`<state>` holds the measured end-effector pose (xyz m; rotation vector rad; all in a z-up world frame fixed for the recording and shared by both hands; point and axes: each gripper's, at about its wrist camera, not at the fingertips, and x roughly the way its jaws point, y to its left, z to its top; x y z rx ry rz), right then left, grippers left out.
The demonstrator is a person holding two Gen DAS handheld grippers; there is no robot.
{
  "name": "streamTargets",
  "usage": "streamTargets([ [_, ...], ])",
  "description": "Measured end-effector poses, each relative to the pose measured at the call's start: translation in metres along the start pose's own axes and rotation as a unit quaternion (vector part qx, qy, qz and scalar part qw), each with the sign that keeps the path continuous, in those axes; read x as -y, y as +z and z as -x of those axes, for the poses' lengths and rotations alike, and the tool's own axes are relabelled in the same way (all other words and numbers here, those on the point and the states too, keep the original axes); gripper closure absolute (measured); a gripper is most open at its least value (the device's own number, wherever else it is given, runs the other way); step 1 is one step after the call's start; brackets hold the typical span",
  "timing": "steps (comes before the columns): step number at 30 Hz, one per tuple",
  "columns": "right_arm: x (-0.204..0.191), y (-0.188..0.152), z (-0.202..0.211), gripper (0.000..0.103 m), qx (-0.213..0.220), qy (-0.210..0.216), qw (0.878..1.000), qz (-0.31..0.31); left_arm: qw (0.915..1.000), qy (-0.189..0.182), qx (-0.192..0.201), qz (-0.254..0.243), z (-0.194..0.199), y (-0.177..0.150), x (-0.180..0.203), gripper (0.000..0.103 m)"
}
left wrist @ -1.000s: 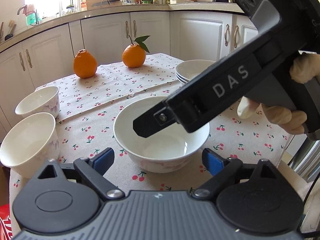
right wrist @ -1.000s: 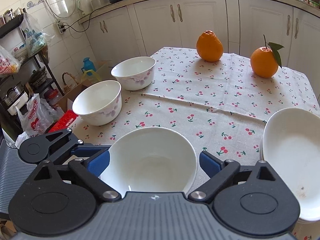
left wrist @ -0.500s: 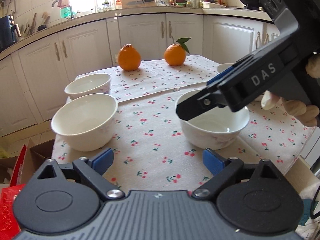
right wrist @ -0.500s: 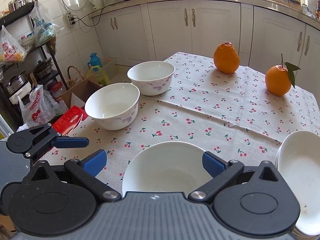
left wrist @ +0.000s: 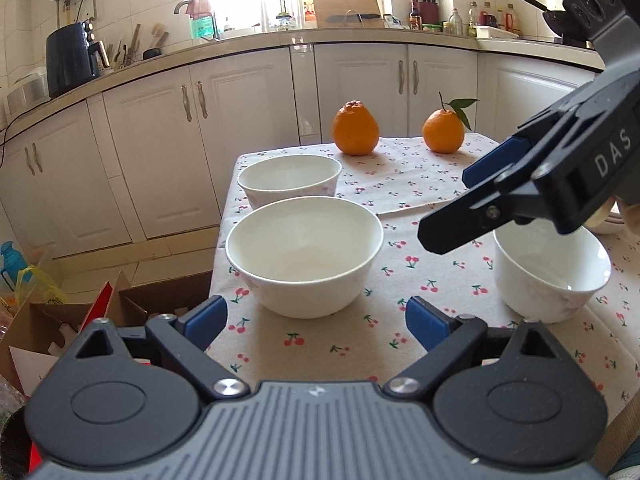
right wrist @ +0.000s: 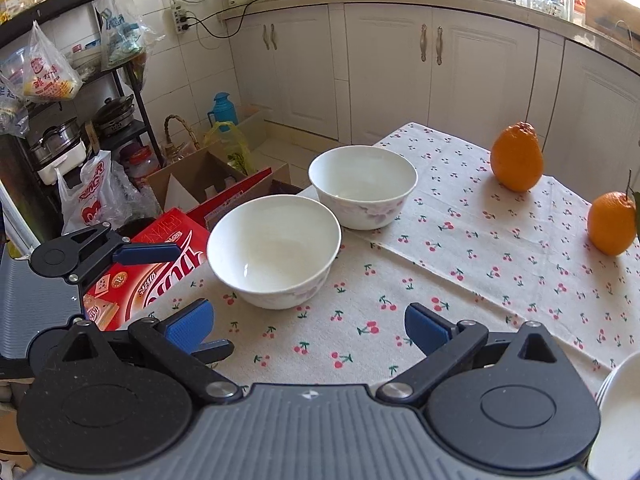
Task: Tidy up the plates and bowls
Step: 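Set the bowl down on the cloth and open the right tool, then grip the rim of the next white bowl with the right tool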
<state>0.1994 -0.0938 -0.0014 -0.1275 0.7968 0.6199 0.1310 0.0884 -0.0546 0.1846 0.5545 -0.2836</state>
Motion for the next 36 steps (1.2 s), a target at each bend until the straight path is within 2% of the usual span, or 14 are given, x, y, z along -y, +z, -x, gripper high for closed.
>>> streamTargets([
  [8,0.004,0.027,-0.03,0.001,-0.015,0.018,1.0,0.009,1.0,-0.006,-0.003,-0.002,-0.023,0.004,-0.008,0.007],
  [14,0.01,0.042,-0.055,0.005,-0.034,0.027,0.999,0.016,0.9999,-0.011,-0.005,-0.002,-0.035,0.007,-0.011,0.008],
  [22,0.02,0.051,-0.082,0.02,-0.056,0.053,0.997,-0.001,0.9997,-0.024,-0.002,0.003,-0.039,0.008,-0.012,0.01],
  [26,0.02,0.053,-0.087,0.025,-0.059,0.061,0.996,0.0,0.9995,-0.03,-0.001,0.006,-0.04,0.009,-0.013,0.012],
  [31,0.02,0.054,-0.09,0.036,-0.061,0.071,0.996,-0.002,0.9995,-0.031,-0.002,0.006,-0.04,0.009,-0.014,0.012],
  [36,0.02,0.054,-0.091,0.04,-0.061,0.084,0.995,-0.007,0.9995,-0.032,-0.002,0.005,-0.041,0.01,-0.015,0.012],
])
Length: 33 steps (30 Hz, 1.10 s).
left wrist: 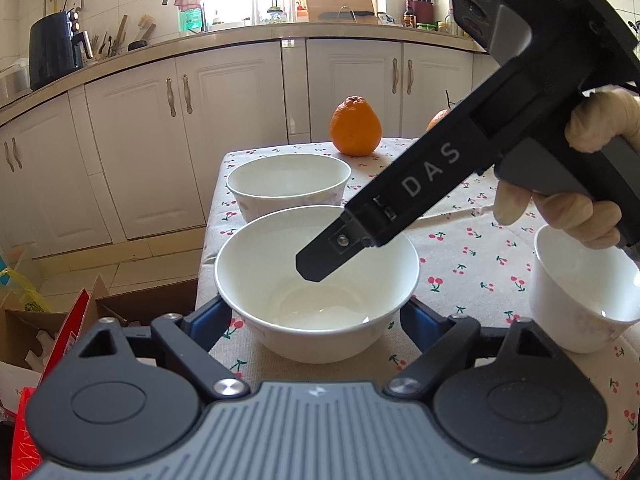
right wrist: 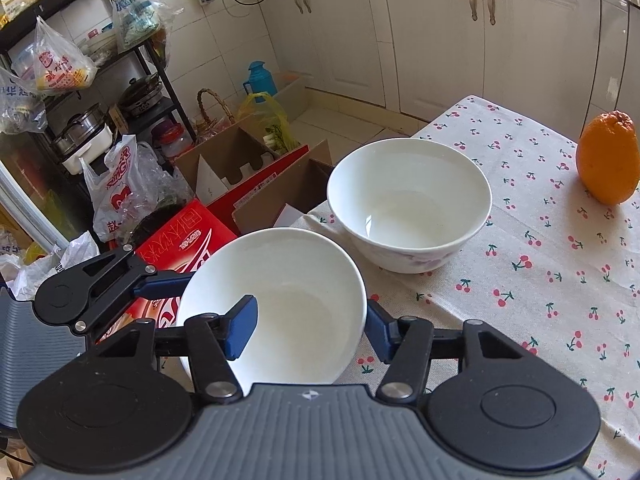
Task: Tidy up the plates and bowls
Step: 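Grip the rim of the next white bowl with the right tool, then lift the bowl with the right tool and carry it over the placed bowl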
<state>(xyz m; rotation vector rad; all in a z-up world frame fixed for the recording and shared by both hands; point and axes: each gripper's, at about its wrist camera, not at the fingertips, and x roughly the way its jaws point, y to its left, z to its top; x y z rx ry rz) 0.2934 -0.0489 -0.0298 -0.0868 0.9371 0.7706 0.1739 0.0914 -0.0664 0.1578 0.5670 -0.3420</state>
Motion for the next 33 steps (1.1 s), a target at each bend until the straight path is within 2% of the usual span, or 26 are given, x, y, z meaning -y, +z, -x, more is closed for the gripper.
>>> streamTargets([
  [14,-0.005,-0.005,0.015,0.04,0.007,0.001,1.0,-0.002,0.9999,0.001,-0.005,-0.014,0.009,0.006,0.009,0.012],
  [33,-0.021,-0.049,0.092,0.04,0.048,0.003,0.999,-0.017,0.999,-0.022,0.0,-0.039,0.06,0.017,0.055,0.012],
])
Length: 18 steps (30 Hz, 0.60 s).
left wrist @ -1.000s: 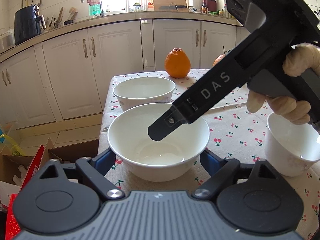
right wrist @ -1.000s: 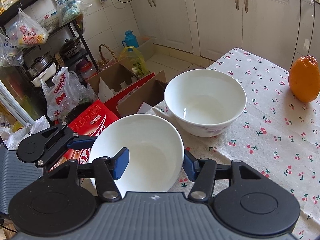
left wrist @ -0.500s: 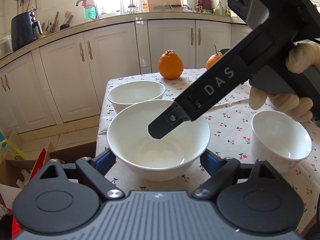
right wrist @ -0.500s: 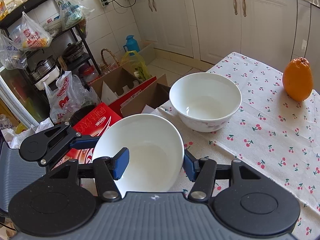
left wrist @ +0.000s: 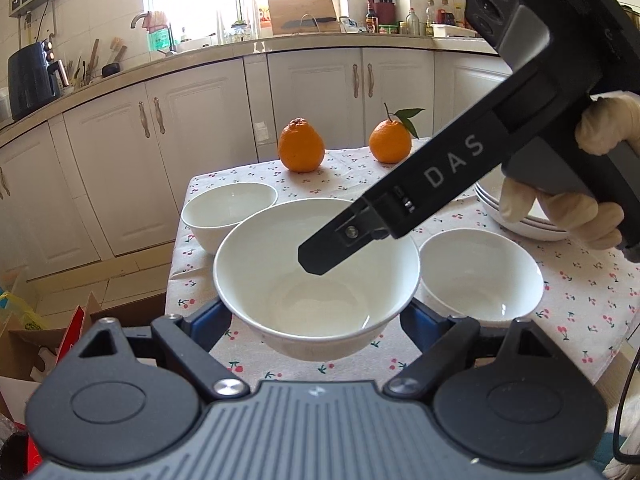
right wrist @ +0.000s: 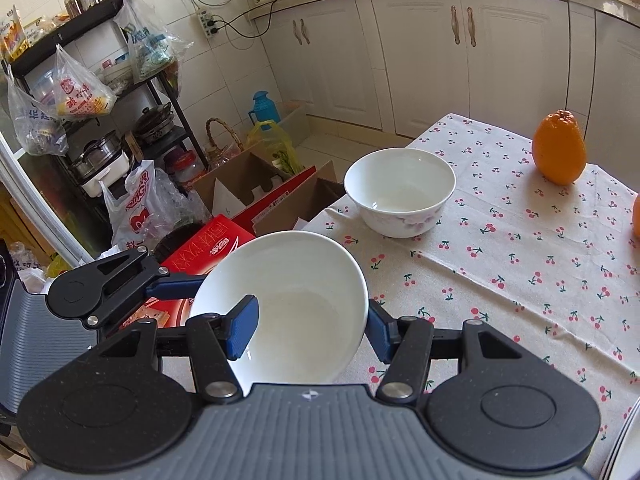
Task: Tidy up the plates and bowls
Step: 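Lift the bowl with the right tool and carry it over the placed bowl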
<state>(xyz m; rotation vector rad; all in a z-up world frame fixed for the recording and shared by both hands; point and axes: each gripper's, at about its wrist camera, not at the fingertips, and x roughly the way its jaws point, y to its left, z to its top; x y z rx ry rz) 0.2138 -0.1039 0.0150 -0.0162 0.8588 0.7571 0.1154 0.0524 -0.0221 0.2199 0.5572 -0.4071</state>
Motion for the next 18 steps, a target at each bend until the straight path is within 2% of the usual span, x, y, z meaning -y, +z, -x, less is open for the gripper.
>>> streamTargets([
  [8,0.002,-0.018,0.035,0.04,0.022,-0.008,1.0,-0.007,0.9997,-0.017,0.01,-0.014,0.011,0.009,0.022,0.012],
  [18,0.017,-0.043,0.068,0.04,0.041,-0.036,0.998,-0.03,0.9981,-0.05,0.016,-0.033,0.007,0.016,0.054,0.012],
])
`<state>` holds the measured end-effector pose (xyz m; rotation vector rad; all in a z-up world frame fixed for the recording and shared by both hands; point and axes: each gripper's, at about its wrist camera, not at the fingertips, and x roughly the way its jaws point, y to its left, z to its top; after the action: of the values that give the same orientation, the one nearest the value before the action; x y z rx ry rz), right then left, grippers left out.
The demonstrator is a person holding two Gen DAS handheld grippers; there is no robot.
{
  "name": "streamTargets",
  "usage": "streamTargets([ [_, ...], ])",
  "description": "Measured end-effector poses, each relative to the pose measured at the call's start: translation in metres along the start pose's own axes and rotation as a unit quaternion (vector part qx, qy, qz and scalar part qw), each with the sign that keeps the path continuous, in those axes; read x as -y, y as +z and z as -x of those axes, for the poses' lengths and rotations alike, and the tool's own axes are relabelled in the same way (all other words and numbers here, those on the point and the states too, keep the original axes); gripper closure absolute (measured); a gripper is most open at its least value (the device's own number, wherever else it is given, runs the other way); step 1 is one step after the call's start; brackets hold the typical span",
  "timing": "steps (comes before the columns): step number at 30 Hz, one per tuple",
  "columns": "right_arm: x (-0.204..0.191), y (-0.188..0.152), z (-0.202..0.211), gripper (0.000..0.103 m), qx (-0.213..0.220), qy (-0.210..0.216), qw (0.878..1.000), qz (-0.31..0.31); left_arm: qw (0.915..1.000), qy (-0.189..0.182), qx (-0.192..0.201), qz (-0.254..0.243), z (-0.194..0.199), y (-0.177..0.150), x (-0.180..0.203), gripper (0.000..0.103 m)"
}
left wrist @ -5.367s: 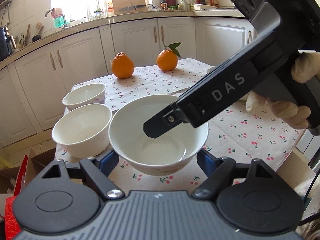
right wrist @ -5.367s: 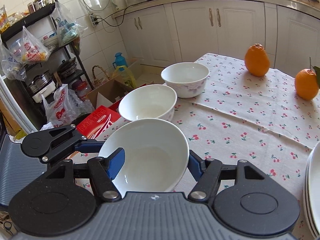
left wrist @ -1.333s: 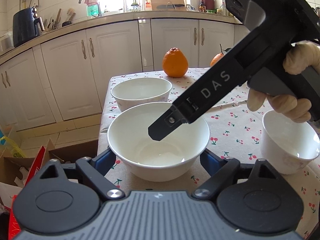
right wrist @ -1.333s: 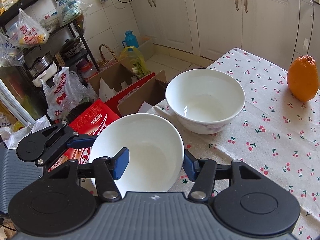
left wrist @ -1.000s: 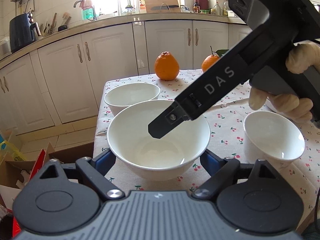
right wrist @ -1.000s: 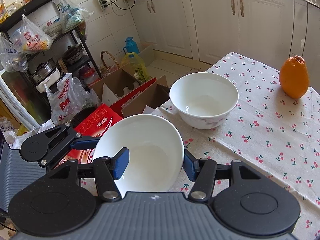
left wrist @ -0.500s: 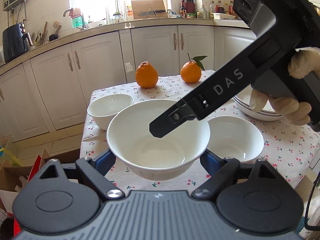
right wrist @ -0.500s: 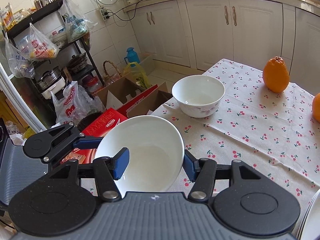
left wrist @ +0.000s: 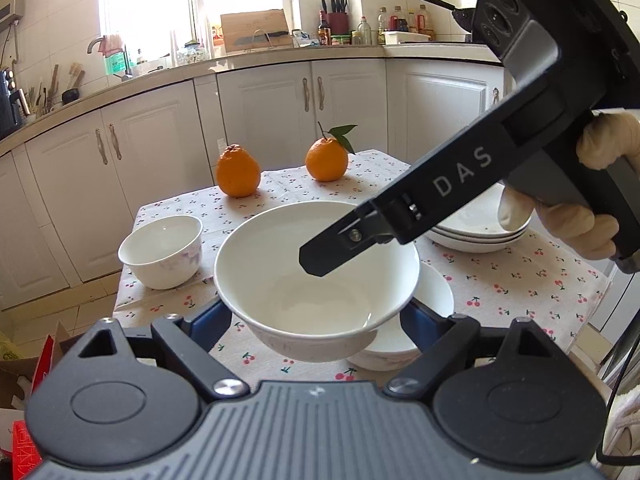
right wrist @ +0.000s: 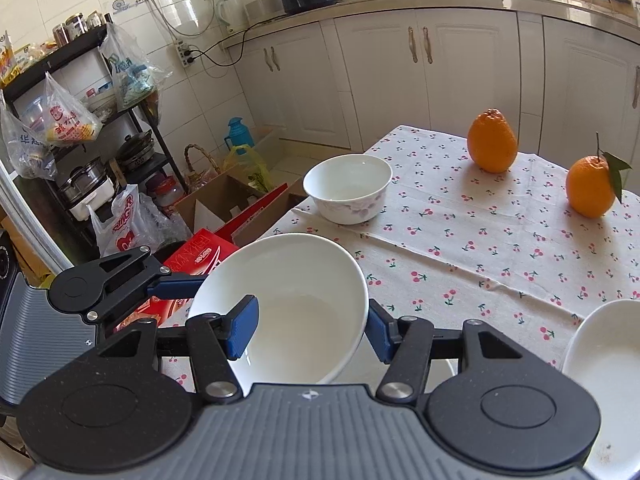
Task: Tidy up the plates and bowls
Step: 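Lift the bowl with the right tool and carry it over the placed bowl, then lower the bowl into the placed bowl and open the right tool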
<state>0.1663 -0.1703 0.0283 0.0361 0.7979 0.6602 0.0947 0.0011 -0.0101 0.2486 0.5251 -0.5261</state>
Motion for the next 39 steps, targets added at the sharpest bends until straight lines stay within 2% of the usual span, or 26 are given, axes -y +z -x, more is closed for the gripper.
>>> streamTargets([
  [13,0.029,-0.027,0.016,0.04,-0.004,-0.034,0.999,-0.039,0.999,-0.041,-0.016,-0.01,-0.022,0.001,0.025,0.012],
  [39,0.041,-0.035,0.007,0.038,-0.017,-0.052,0.997,-0.056,0.9973,-0.063,-0.039,-0.002,-0.041,-0.005,0.027,0.011],
])
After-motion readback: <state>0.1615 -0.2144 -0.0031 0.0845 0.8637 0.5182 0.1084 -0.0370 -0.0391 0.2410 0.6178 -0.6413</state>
